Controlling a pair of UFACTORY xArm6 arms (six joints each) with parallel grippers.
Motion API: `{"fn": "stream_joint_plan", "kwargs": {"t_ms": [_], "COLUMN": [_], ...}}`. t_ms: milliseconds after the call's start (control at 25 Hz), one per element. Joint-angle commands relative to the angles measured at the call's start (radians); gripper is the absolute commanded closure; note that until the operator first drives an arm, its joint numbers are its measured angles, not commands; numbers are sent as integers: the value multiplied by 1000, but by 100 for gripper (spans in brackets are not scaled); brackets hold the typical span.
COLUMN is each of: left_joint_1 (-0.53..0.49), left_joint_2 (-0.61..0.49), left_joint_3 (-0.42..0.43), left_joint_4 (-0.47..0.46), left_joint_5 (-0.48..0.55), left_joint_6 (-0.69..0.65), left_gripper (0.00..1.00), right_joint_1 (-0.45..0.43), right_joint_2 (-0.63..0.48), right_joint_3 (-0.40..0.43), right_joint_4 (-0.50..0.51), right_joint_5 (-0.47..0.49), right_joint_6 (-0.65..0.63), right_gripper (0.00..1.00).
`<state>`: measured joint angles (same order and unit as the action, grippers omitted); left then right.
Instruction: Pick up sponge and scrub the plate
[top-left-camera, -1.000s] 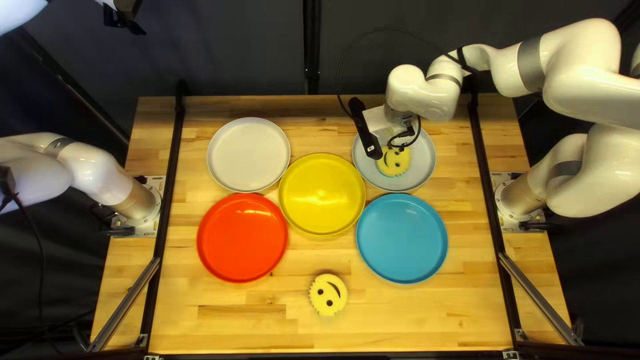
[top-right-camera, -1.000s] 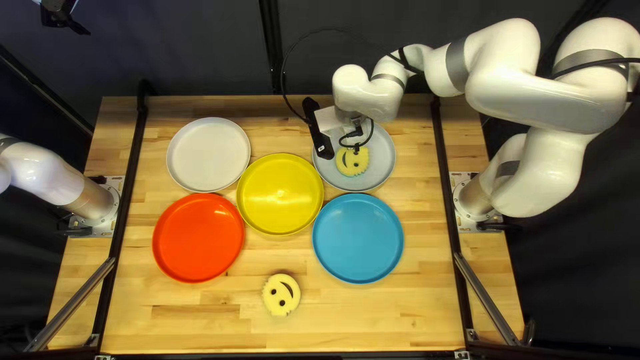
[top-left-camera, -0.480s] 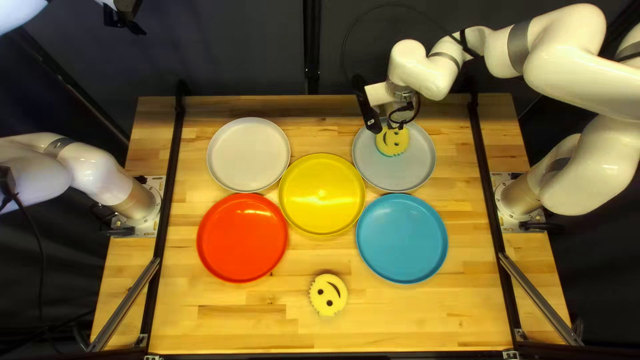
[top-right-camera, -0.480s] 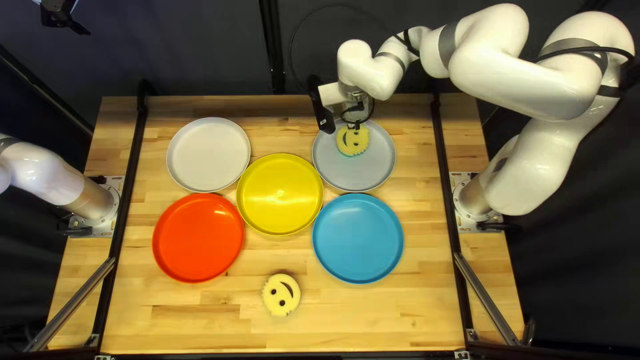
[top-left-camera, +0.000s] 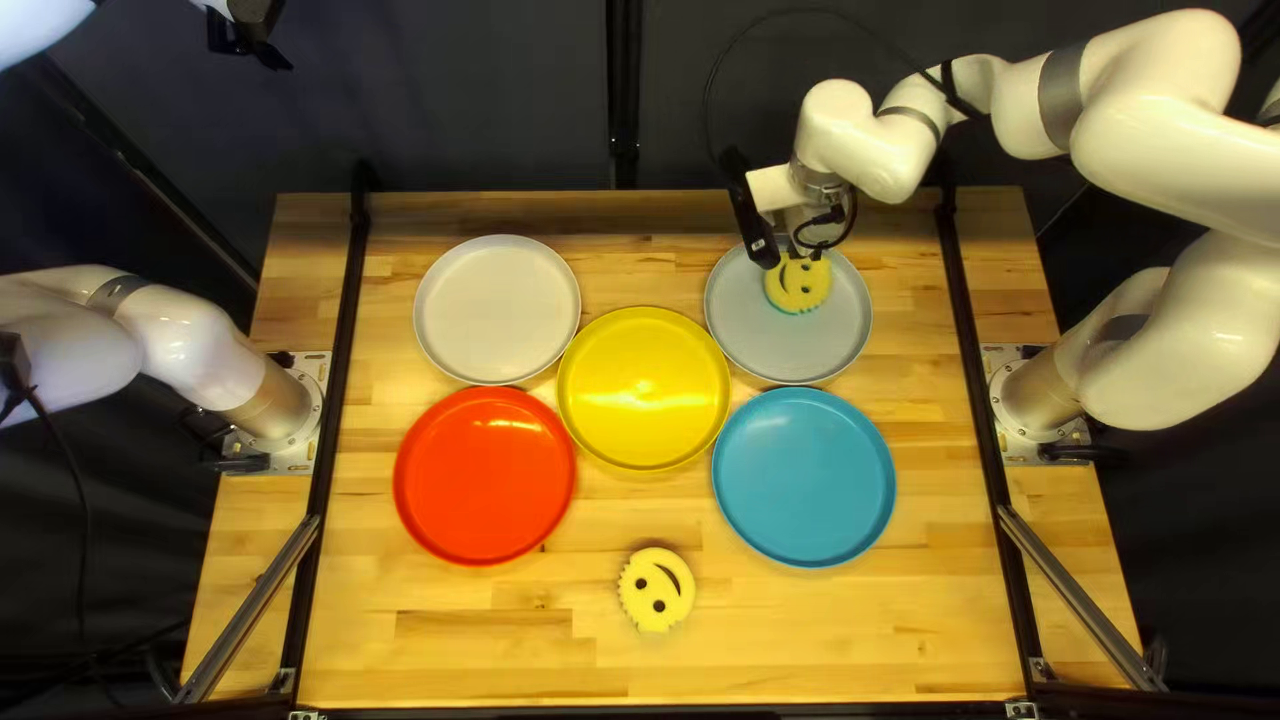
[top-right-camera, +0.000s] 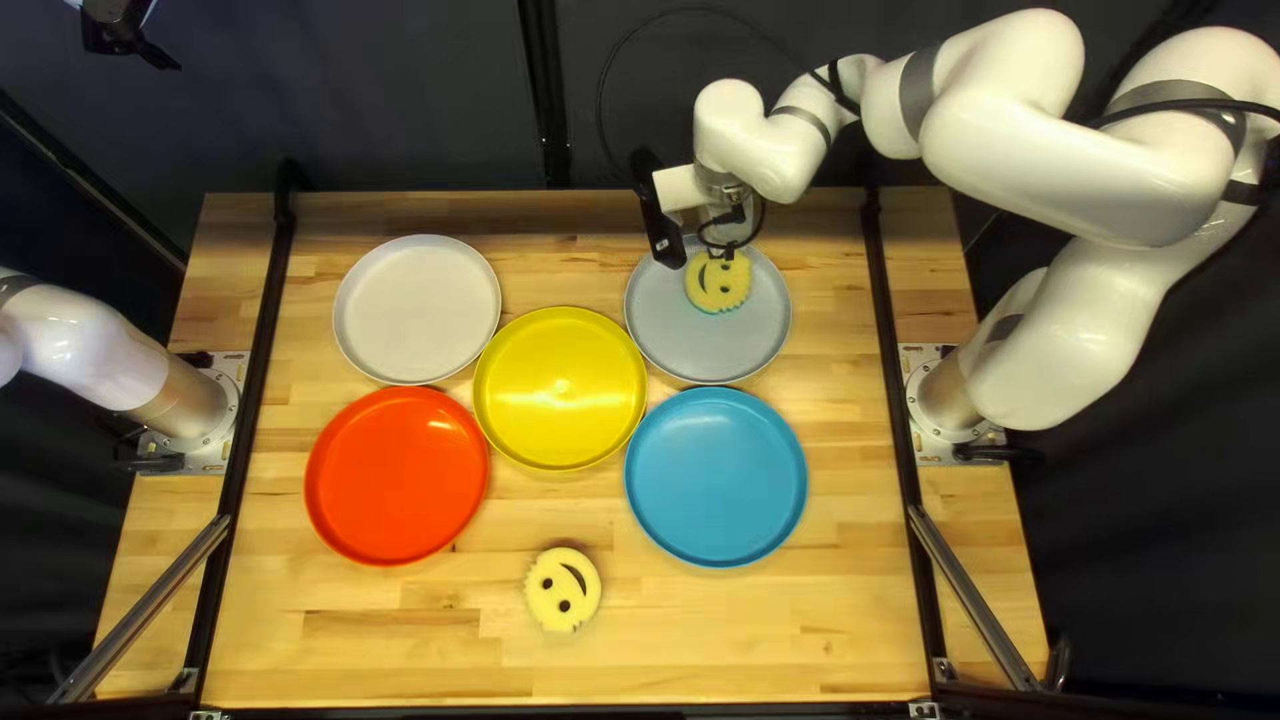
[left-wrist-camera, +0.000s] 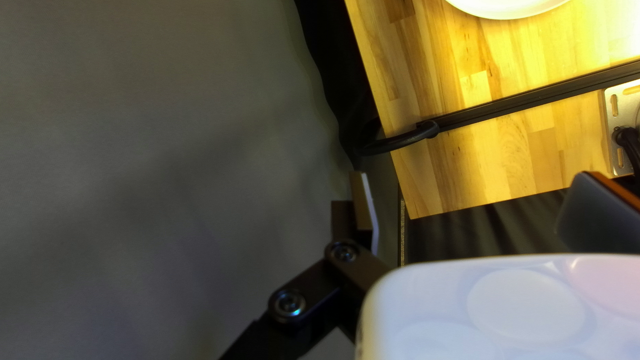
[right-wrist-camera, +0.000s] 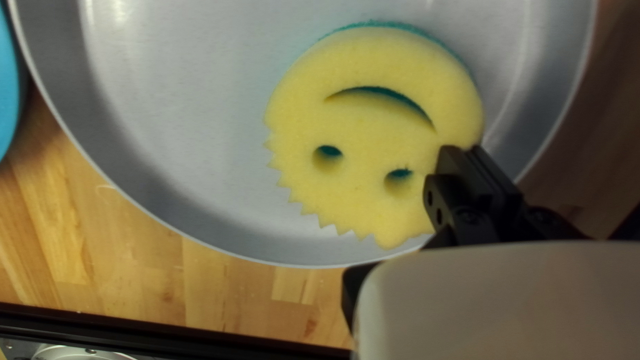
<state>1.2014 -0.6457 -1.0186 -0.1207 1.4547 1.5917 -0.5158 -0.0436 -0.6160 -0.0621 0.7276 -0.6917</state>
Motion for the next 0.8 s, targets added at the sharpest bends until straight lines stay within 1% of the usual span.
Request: {"fn": "stream_joint_plan", "kwargs": {"t_ms": [40,200,280,480,640,800], "left_joint_1": [0,0,0,0,0,0], "left_joint_2": [0,0,0,0,0,0], "left_joint_3": [0,0,0,0,0,0], "left_joint_4": [0,0,0,0,0,0], "left_joint_5": [0,0,0,0,0,0], "left_joint_6": [0,0,0,0,0,0], "left_gripper": [0,0,0,0,0,0], "right_joint_1": [53,107,115,54,-9,-49], "right_joint_2": [-70,-129,-142,-119,-80,-53], "right_joint_3": [65,105,121,127,88,51], "right_joint_4": [-10,-22,-30,-29,-22,-18], "right_joint_5": [0,14,12,-20,-26,-24], "right_joint_6": [49,99,108,49,-12,-50], "right_gripper": [100,100,100,100,100,100]}}
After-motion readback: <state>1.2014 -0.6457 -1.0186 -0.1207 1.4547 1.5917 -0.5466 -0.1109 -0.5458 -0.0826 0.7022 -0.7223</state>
